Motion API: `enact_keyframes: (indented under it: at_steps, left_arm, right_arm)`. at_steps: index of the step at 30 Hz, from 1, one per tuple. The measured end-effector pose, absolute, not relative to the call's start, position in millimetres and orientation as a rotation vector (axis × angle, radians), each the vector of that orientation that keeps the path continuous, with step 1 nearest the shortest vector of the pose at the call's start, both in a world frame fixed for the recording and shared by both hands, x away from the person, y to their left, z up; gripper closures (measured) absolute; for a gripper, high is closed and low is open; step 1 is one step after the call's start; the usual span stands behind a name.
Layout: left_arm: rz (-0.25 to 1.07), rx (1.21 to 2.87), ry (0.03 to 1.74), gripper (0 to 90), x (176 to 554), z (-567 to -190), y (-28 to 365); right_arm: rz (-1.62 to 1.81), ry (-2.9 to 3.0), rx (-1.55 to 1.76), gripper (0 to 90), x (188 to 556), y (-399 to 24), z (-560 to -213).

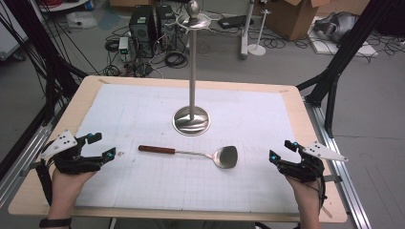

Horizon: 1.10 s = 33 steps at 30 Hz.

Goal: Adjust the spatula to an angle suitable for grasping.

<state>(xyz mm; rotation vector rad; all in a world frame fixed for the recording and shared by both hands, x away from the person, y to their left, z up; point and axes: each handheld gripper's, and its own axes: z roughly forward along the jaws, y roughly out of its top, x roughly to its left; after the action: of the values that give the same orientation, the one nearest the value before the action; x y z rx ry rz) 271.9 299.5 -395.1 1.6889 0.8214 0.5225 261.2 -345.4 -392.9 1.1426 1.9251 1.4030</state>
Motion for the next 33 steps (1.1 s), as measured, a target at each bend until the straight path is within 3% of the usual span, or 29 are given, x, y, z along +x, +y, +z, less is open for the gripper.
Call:
enact_keyframes:
  at_steps: [10, 18, 21, 33]
  left_arm:
    - [0.494, 1.678, 0.786, 22.6, 269, -392, 302]
    - [0.497, 1.684, 0.775, 19.5, 268, -392, 299]
    - [0.503, 1.674, 0.738, 24.2, 267, -392, 298]
    - [0.496, 1.705, 0.728, 23.1, 267, -392, 294]
  right_arm:
    - [1.416, 1.946, 1.114, 23.5, 263, -340, -391]
    - [1.439, 1.962, 1.088, 23.4, 263, -339, -392]
    - [1.464, 1.965, 1.071, 23.3, 263, -338, -390]
    - [1.568, 2.049, 0.965, 23.3, 273, -326, -388]
